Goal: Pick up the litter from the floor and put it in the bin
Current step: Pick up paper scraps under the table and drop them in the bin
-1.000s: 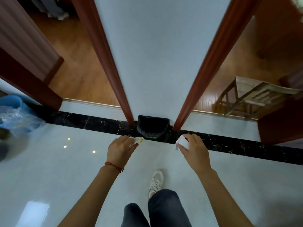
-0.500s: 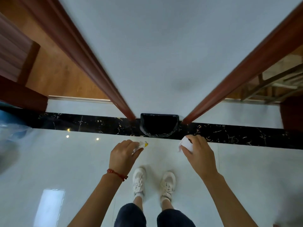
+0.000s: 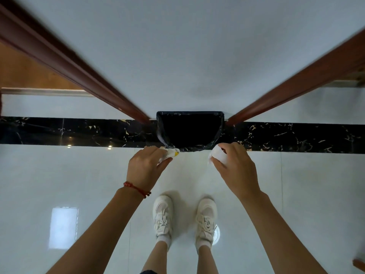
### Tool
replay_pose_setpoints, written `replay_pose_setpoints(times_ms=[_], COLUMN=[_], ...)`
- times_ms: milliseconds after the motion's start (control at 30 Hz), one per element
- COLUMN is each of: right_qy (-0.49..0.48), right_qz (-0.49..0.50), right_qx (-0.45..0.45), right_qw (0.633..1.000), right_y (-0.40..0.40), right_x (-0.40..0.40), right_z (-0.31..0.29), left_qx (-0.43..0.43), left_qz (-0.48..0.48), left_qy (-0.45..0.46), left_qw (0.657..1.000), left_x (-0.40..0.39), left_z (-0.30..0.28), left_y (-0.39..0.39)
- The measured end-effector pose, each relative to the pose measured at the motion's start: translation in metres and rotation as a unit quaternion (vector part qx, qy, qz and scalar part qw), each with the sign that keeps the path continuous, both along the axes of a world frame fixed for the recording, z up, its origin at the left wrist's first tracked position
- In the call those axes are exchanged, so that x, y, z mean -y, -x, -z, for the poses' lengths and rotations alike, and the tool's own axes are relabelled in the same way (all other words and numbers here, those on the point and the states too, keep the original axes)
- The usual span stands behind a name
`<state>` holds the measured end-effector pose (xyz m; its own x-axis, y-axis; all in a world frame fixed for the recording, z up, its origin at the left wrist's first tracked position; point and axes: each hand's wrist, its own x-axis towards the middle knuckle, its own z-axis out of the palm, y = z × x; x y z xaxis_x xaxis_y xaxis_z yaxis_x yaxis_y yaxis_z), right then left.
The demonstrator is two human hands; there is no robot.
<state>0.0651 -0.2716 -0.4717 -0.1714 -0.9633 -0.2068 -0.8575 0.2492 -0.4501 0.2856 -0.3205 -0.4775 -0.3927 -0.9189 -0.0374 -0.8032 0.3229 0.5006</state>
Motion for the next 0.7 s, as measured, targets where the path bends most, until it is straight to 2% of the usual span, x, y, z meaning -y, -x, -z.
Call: replay_pose_setpoints(times_ms=[233, 500, 700], right_qy=[-0.029, -0.025, -0.010], right_qz=[0.001, -0.017, -0.021], right_qx=[-0.012, -0.023, -0.025], right_qw=[1.000, 0.999, 0.999], right_y=[0.016, 0.027, 0.031], right_x=[-0.001, 0.004, 0.022], right_z=[0.058, 0.083, 0.091], left_qx=[0.004, 0.012, 0.102], left_qz=[0.007, 0.068, 0.051], left_qy=[-0.021, 0.017, -0.033], left_qw=[1.000, 0.997, 0.993], left_x=[0.029, 0.076, 0.071], left_z=[0.077, 0.114, 0.148], left_y=[0.023, 0.075, 0.073])
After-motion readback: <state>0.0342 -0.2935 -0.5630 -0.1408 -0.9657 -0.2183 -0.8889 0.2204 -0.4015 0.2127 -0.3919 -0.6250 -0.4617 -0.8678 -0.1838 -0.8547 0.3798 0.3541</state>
